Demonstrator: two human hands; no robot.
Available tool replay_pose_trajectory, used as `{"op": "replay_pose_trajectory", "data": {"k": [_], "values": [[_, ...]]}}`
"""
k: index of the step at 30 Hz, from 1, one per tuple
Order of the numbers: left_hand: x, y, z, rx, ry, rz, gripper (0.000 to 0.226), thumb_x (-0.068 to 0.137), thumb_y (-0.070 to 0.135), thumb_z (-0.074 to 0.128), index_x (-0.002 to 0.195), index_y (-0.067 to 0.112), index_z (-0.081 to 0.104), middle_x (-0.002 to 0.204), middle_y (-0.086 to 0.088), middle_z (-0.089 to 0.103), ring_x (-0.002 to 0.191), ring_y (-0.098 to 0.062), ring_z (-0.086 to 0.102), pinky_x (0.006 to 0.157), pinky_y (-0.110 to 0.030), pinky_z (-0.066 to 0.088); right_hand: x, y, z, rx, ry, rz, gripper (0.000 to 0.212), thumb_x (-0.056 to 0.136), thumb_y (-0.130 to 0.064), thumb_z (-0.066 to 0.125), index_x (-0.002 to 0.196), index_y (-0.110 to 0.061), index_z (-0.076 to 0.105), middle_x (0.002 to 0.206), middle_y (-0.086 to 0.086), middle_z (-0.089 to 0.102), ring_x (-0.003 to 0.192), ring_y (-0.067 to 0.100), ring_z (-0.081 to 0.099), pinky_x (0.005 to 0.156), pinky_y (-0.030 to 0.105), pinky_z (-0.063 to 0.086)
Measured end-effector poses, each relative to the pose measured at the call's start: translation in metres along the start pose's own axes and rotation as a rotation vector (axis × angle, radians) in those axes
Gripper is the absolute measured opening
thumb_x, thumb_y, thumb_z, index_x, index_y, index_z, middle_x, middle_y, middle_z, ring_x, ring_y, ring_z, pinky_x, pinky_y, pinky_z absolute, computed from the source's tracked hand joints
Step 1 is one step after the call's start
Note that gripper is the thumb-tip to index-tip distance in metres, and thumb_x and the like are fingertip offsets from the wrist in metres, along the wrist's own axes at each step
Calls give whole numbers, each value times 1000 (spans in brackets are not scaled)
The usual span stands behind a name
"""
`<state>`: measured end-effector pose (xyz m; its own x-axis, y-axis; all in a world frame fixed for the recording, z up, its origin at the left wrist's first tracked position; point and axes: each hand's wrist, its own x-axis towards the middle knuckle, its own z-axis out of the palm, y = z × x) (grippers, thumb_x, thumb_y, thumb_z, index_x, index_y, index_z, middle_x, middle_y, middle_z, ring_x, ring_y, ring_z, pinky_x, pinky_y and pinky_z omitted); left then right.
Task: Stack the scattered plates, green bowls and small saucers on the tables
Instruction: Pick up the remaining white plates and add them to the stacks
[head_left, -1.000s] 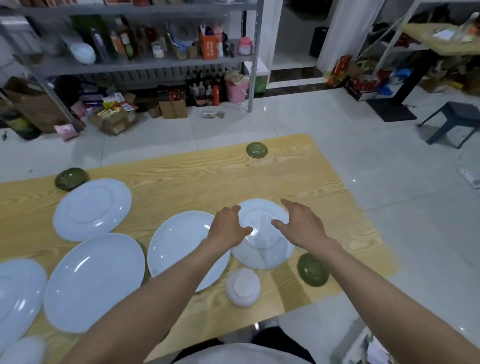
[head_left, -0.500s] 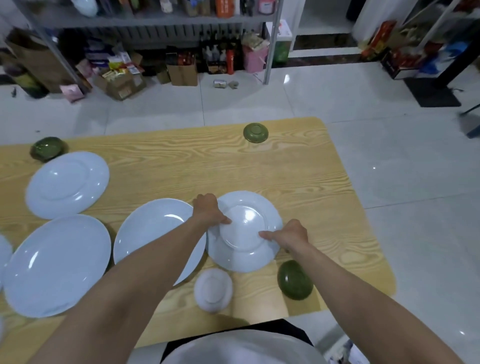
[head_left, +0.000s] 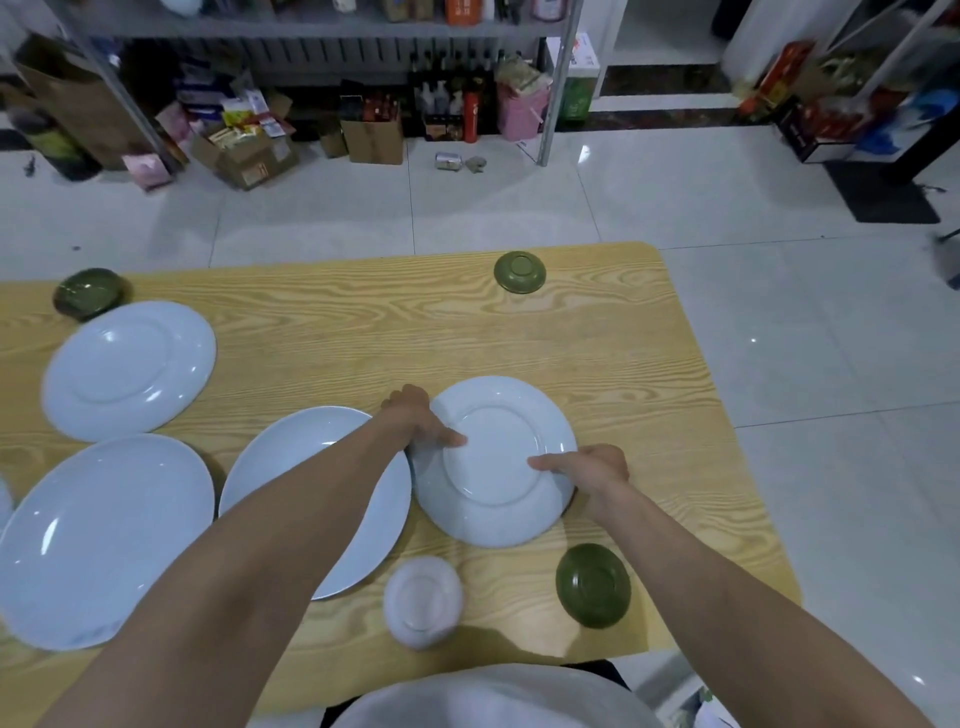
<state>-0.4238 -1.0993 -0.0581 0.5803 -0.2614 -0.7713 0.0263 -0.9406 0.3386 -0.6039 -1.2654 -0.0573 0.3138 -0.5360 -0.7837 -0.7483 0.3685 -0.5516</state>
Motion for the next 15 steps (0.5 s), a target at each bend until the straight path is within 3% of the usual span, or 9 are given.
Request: {"op": "replay_pose_trajectory", "data": {"k": [2,4,6,9,12,15], "values": [[33,-15,3,-118,0,27,121,18,64,94,118,9,56,115,-3,64,104,-25,62,87,-42,56,2,-8,-2,18,-2,-48,62,47,-14,98,93,-5,58,99,8,68,85,22,66,72,40,59],[56,-23,7,-188,29,76,125,11,67,92,116,9,57,113,-4,66,101,-24,64,84,-43,58,3,-18,-5,28,11,-88,74,47,-13,97,106,-6,53,106,8,64,91,24,65,72,42,59],[20,-7,-2,-197,73,137,110,24,65,93,110,8,57,111,-4,64,100,-23,63,83,-43,57,1,-29,-8,60,31,-126,75,51,-8,94,111,-9,50,108,6,63,93,25,65,67,37,56],[-24,13,-11,-252,181,192,70,58,36,93,109,10,52,111,-1,56,103,-22,55,86,-37,50,-1,-42,-11,125,41,-217,71,54,-1,91,112,-13,52,105,5,65,92,25,66,63,31,51],[-31,20,-16,-318,240,243,62,63,25,91,111,11,54,108,-3,57,100,-23,55,82,-36,49,-7,-51,-14,168,59,-315,64,56,3,88,110,-13,56,100,4,65,85,23,64,61,29,48],[-36,25,-22,-396,256,288,56,65,29,87,113,17,60,106,-3,63,97,-23,60,82,-36,51,-15,-57,-23,184,61,-395,54,54,4,87,96,-12,58,94,3,64,81,21,62,63,30,49]]}}
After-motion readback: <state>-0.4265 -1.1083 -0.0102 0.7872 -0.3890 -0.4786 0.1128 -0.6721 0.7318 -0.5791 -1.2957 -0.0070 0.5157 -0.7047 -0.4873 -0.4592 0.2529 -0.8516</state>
